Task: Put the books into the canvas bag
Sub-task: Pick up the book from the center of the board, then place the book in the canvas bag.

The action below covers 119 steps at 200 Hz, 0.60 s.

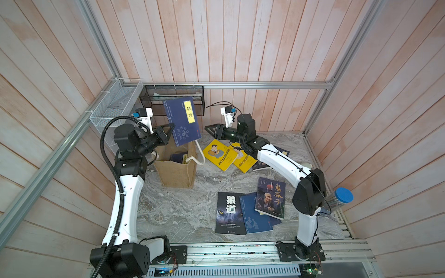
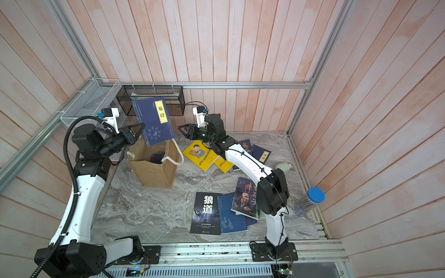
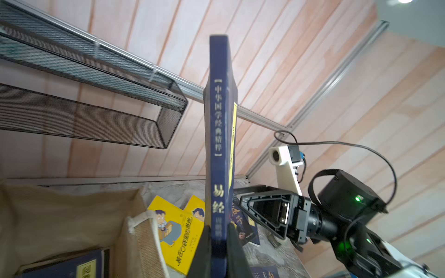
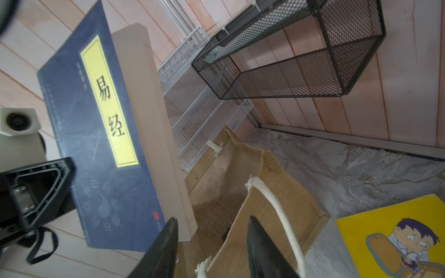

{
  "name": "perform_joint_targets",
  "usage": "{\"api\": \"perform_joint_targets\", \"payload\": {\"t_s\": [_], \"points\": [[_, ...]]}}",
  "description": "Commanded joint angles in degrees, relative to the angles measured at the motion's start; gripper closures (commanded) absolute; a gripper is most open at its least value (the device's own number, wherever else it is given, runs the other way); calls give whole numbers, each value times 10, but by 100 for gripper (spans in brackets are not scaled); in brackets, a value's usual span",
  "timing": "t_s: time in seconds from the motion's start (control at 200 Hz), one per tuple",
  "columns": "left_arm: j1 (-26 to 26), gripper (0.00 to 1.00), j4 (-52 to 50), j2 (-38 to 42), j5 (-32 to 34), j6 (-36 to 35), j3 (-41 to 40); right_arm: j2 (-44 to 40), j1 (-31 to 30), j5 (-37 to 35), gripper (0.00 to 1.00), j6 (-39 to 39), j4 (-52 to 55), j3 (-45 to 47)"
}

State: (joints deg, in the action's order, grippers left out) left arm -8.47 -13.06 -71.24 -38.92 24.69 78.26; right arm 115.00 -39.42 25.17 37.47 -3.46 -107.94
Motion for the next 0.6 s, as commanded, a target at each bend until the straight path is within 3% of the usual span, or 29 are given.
{"api": "perform_joint_targets", "payload": {"t_s": [0.0, 0.17, 0.3, 0.465, 0.59], "points": [[0, 100, -145, -22, 128, -88, 45, 57, -25, -44, 52, -5, 105, -71], [4, 100, -212, -37, 225, -156, 79, 158, -51, -41, 52, -3, 173, -207], [16, 100, -238, -53, 237, -190, 84, 214, -54, -39, 53, -15, 236, -295], [69, 100, -290, -96, 273, -245, 106, 224, -54, -12, 55, -2, 224, -288], [84, 100, -312, -123, 273, -252, 117, 223, -54, 6, 68, 6, 211, -276]]}}
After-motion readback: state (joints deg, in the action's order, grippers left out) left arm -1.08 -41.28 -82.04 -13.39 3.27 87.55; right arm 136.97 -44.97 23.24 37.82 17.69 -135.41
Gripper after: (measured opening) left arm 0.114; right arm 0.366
